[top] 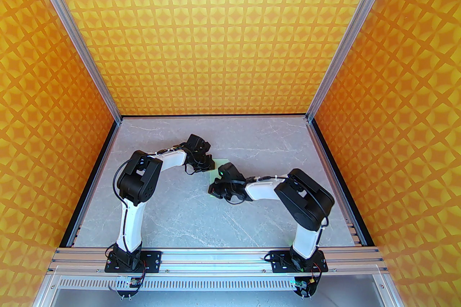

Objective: Fold a paper plane with a square sheet of paper (fold left side to right side)

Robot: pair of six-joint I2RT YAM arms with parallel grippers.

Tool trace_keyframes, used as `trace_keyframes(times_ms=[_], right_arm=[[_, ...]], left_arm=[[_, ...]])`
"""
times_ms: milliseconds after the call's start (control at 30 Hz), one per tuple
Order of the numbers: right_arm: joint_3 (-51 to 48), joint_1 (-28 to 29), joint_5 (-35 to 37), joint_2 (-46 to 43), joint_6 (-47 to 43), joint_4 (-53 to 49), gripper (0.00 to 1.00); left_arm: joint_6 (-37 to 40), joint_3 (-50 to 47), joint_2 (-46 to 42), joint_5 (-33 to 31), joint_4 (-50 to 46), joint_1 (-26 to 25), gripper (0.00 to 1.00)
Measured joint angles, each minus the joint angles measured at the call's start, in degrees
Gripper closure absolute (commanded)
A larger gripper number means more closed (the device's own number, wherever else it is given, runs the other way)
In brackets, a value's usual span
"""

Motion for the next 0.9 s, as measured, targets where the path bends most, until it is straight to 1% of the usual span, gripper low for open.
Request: trace_keyframes(times_ms=[233,367,467,700,767,900], right_arm=[[-3.76,1.6,-0.15,-2.91,1.4,1.01,1.0],[-3.21,2.03,-0.46,-5.35,-0.11,-5.86,1.0],[-1.03,1.22,-0.48,-6.64,-1.46,-10.67,1.0],[6.08,-3.17,-0.92,-7.67,-3.96,-13.99,1.0],[8.55,-3.96,-0.98,-6.54,-4.44,-14.58,1.0],[13.4,-4.94,-0.72,-1.4,-4.66,-13.14,1.0]], left_arm=[[-0.22,-0.13,-0.09,0.04,0.07,0.0,0.91],[-0.22,-0.85,-0.44,0.0,0.92,0.0,0.9],[-0.24,-1.73,-0.96,-0.26,1.55,0.02,0.9],[-0.68,-3.06,-1.73,-0.55,2.62,0.04,0.9],[-0.85,-3.15,-1.79,-0.66,2.71,0.04,0.9],[-0.87,-3.19,-1.81,-0.66,2.8,0.04,0.9]])
